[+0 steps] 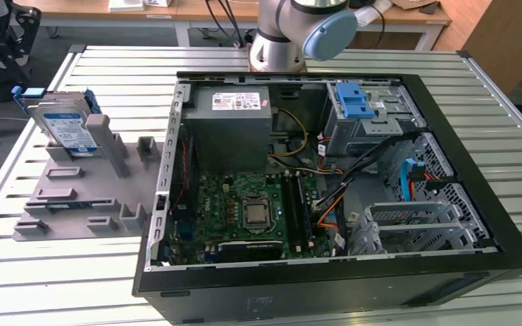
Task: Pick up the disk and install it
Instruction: 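Pick up the disk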
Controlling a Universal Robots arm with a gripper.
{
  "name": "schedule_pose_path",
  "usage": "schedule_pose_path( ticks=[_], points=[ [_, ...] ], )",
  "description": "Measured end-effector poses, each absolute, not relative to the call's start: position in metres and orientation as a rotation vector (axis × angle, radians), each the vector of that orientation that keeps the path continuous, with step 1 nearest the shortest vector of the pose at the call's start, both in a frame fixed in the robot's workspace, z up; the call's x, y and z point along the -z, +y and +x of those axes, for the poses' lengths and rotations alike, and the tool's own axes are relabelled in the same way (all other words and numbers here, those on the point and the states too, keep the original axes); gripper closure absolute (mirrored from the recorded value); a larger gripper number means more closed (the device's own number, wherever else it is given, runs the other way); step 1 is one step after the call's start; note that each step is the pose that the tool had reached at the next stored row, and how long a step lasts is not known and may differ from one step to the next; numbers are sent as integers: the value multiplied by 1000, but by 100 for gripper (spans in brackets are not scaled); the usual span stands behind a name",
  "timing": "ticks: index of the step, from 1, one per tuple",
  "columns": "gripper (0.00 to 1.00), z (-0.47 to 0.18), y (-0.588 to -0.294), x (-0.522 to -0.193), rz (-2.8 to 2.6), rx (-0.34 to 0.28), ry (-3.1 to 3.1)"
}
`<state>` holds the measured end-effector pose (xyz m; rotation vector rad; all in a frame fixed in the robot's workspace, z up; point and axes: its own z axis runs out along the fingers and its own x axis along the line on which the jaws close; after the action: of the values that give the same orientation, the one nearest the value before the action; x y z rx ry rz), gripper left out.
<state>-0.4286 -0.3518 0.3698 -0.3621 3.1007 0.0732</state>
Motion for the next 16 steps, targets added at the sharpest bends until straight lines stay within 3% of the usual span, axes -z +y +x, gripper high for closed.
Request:
schedule_pose_path(
  ticks=[16],
  points=[
    [89, -429, -352, -370, -472, -74, 3088]
  ],
)
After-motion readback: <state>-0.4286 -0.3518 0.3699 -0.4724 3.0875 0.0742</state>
